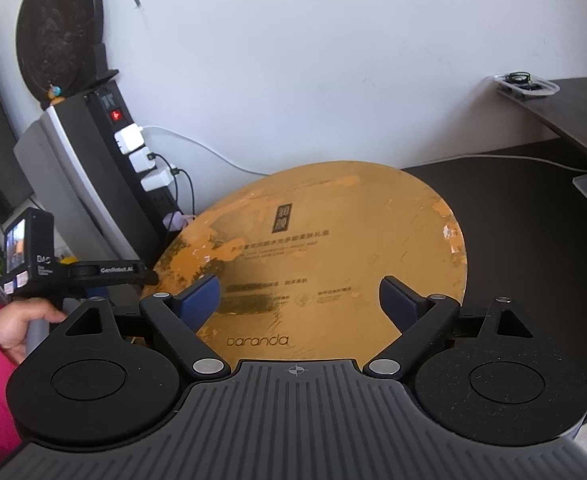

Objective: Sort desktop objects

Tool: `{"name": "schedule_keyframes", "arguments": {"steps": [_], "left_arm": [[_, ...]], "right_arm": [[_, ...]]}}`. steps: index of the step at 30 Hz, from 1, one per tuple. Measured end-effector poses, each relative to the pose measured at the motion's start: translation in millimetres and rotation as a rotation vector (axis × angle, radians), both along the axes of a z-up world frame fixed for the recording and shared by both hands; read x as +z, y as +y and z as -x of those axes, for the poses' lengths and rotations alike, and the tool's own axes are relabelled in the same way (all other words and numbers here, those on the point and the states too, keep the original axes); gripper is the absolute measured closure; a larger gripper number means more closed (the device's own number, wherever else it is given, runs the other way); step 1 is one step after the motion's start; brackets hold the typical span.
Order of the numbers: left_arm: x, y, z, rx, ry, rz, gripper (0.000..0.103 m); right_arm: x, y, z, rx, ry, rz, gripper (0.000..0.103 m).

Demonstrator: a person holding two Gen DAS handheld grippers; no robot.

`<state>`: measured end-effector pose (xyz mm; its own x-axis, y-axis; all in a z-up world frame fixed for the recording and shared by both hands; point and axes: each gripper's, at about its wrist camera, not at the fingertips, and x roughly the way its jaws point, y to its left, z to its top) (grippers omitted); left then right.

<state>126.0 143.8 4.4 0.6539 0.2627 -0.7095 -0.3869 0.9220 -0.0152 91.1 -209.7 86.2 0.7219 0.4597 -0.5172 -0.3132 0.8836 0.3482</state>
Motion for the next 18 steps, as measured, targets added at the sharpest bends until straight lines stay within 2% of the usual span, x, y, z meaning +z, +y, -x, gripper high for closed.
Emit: {"name": "schedule_keyframes", "arguments": {"steps": [5,10,18], "left_arm": [[14,-17,28,-0.004,-0.063,-0.069,0.001],[22,-38,71,-0.046,-0.095,-0.039,0.001],[18,-81,123,-0.125,-0.089,-0.022,0.001]], "right_arm": [[5,-2,12,-0.005,-0.016,0.007,0.006],[0,-6,24,-0.015,0.03,0.047,0.0],[-10,-3,47,-0.034,0.078,0.16,0.0]]}}
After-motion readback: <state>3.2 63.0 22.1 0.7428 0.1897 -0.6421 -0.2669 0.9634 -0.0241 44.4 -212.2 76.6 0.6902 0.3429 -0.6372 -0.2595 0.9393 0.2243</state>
